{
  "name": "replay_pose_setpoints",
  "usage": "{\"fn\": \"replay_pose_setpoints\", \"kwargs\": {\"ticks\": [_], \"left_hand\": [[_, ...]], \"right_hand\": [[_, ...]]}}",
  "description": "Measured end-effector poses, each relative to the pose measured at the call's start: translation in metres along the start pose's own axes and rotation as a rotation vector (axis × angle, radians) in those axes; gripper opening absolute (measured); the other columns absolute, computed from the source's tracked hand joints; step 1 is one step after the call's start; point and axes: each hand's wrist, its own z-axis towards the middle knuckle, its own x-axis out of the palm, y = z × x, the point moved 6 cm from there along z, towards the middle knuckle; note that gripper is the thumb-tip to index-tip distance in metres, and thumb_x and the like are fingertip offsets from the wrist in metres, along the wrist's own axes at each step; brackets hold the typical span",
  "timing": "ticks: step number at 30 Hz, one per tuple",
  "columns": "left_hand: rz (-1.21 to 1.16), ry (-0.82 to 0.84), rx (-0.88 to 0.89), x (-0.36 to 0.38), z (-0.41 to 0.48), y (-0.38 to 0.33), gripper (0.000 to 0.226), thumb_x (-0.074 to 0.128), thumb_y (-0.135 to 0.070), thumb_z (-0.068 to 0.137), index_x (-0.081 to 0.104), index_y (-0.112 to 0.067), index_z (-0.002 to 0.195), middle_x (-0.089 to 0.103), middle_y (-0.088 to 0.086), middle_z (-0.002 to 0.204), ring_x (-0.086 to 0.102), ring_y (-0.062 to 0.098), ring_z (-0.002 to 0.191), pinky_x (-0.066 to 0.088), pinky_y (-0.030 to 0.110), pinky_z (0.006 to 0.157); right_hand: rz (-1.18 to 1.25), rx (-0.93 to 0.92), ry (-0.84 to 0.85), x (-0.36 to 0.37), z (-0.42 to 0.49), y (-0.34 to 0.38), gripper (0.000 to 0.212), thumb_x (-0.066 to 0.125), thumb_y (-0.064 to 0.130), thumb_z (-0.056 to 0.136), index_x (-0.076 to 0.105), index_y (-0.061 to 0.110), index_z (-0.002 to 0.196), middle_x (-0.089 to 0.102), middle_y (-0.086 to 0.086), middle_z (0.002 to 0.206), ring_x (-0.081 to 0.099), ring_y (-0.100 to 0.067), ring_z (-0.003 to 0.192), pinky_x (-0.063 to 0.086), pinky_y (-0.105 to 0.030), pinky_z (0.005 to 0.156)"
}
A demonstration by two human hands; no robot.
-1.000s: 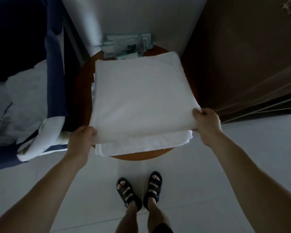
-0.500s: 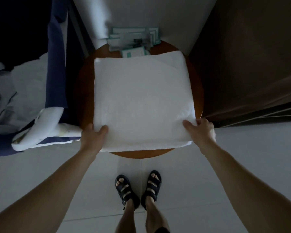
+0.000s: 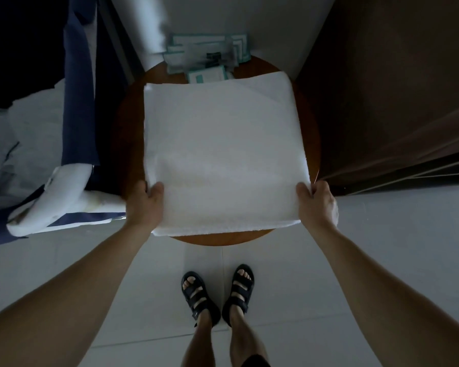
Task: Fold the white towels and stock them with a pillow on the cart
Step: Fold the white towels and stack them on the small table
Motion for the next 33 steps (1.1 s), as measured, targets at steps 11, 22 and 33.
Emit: {"fn": "replay_pose_setpoints", "kwargs": {"ticks": [11,22,33], "left_hand": [[-0.164,0.082,-0.145,0.0,0.025,-0.005,0.064,0.065,-0.05,0.089,0.05,-0.01,0.136,0.06,0.007,0.126,0.055,0.028,0.104,0.041,0.036,0.085],[0.166,0.002,0.086,0.006,0.056,-0.055,0.072,0.059,-0.046,0.091,0.028,-0.018,0.15,0.041,0.013,0.145,0.045,0.038,0.13,0.045,0.054,0.103],[0.12,-0.066,0.076,0.016,0.12,-0.091,0.065,0.051,-0.035,0.099,0.026,-0.014,0.155,0.034,0.016,0.153,0.033,0.034,0.14,0.032,0.047,0.115]], "right_hand": [[-0.076,-0.069,0.04,-0.002,0.018,0.03,0.053,0.054,0.055,0.09,0.044,0.019,0.128,0.049,-0.003,0.129,0.051,-0.029,0.115,0.045,-0.047,0.097],[-0.252,-0.249,-0.008,0.018,0.035,0.071,0.069,0.047,0.051,0.095,0.024,0.019,0.152,0.033,-0.008,0.151,0.033,-0.031,0.135,0.031,-0.049,0.11],[0.018,-0.162,0.012,0.024,0.129,0.132,0.07,0.058,0.058,0.091,0.044,0.012,0.141,0.053,-0.011,0.138,0.055,-0.031,0.122,0.046,-0.043,0.103]]}}
